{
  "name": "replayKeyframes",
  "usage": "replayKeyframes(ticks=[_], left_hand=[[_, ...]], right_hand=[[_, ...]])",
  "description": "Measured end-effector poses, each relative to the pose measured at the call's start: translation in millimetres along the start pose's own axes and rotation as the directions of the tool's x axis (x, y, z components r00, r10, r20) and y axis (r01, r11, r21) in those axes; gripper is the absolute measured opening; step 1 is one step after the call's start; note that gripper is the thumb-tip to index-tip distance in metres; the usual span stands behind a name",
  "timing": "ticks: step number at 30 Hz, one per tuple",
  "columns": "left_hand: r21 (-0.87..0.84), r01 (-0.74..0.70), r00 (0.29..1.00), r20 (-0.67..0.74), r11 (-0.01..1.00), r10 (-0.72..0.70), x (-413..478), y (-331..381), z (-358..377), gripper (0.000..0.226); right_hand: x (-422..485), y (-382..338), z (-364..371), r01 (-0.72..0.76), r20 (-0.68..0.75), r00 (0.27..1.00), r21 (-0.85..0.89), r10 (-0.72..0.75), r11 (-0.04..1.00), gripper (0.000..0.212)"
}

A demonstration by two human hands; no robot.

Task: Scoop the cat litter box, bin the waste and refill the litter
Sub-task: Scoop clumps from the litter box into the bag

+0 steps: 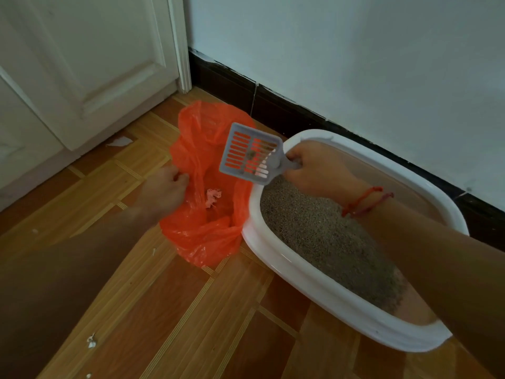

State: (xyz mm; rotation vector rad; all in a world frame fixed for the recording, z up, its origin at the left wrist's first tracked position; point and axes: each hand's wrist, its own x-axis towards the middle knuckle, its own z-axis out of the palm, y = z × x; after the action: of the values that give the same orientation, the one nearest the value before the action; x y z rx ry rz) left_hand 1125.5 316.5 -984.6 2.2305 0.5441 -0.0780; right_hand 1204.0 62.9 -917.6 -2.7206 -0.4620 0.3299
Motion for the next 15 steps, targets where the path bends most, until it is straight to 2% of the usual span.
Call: replayKeyframes(ticks=[3,6,9,15], left_hand=[[0.001,0.016,1.000,-0.011,1.000,-0.016,0.7,-1.1,-1.6,0.028],[0.007,0.002,0.999,-0.036,1.000,-0.001,0.7,-3.4,-1.3,0.026],[-0.028,0.005,1.000,-0.015,1.000,-0.006,0.7,-5.5,-1.6,0.026],[-0.066,0.017,1.000,0.019,0.998,-0.016,2.2,-7.5,-3.5,0.027]], right_hand=[[8.5,-19.7,7.5,0.049,-0.081,0.995,-0.162,-0.063,0.986,0.023],[10.8,-35.1,14.0,0.107,-0.173,0.971,-0.302,-0.165,0.947,0.024],[12.5,-42.9,16.3,0.110,-0.229,0.954,-0.335,-0.195,0.936,0.021],[12.3,-41.6,18.0,0.110,-0.239,0.953,-0.297,-0.185,0.949,0.020]])
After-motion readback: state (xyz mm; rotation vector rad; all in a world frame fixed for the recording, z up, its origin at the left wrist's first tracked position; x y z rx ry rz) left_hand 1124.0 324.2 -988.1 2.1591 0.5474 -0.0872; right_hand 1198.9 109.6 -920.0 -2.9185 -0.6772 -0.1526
